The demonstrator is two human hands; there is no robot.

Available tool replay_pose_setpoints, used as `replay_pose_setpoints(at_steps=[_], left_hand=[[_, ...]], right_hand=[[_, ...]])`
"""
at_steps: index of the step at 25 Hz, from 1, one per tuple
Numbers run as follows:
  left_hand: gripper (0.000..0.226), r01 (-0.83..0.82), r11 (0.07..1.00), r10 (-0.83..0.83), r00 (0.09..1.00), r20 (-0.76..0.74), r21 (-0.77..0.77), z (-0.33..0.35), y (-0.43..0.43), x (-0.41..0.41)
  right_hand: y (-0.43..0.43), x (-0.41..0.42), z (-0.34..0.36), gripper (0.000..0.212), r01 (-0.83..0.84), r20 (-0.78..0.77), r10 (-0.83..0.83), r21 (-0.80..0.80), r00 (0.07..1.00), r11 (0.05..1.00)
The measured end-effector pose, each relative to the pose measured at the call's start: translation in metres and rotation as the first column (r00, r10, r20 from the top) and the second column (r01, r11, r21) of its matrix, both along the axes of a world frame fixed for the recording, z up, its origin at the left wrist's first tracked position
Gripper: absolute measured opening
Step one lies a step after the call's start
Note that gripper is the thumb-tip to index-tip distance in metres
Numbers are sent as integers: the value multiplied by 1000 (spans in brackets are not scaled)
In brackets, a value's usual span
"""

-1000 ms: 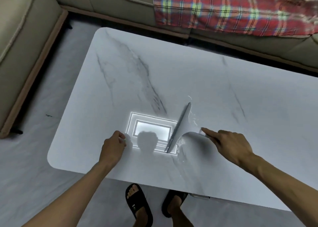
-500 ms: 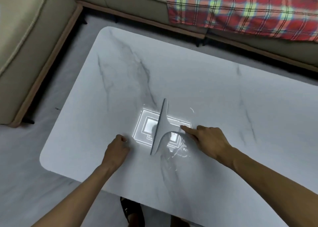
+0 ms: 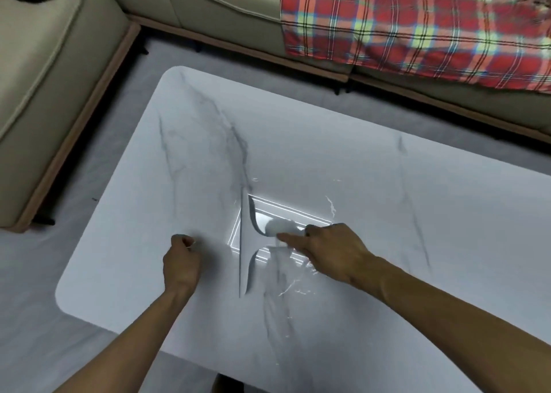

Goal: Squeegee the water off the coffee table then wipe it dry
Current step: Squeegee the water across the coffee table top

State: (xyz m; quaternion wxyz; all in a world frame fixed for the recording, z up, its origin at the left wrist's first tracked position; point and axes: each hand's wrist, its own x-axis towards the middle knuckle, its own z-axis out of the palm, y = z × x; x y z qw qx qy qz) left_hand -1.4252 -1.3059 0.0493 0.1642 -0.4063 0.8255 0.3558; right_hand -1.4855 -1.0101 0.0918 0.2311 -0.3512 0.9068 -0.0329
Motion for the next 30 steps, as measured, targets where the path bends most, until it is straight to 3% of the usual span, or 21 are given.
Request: replay_pose_setpoints(at_steps=[4, 8, 12, 18, 25, 30], left_hand=[[31, -19, 998, 24, 996, 84, -58, -2, -48, -1], [32, 37, 999, -35, 990, 134, -14, -11, -67, -6], [33, 127, 990, -134, 978, 160, 54, -15, -62, -20], [18, 268, 952, -290, 943, 161, 145, -13, -26, -60], [13, 451, 877, -468, 880, 83, 167, -9, 34, -89], [5, 485, 861, -500, 863, 75, 155, -4, 49, -102]], right_hand=[[-122, -1, -24, 62, -245, 98, 249, -54, 963, 968], [-149, -14, -41, 63, -279, 41, 279, -15, 959, 960], [-100, -55, -36, 60, 34, 10, -35, 21, 999, 999], [8, -46, -21, 50, 423, -26, -422, 108, 906, 900], [75, 1, 14, 41, 578, -170, -554, 180, 815, 796], [13, -73, -10, 42, 614, -25, -614, 3, 789, 789]])
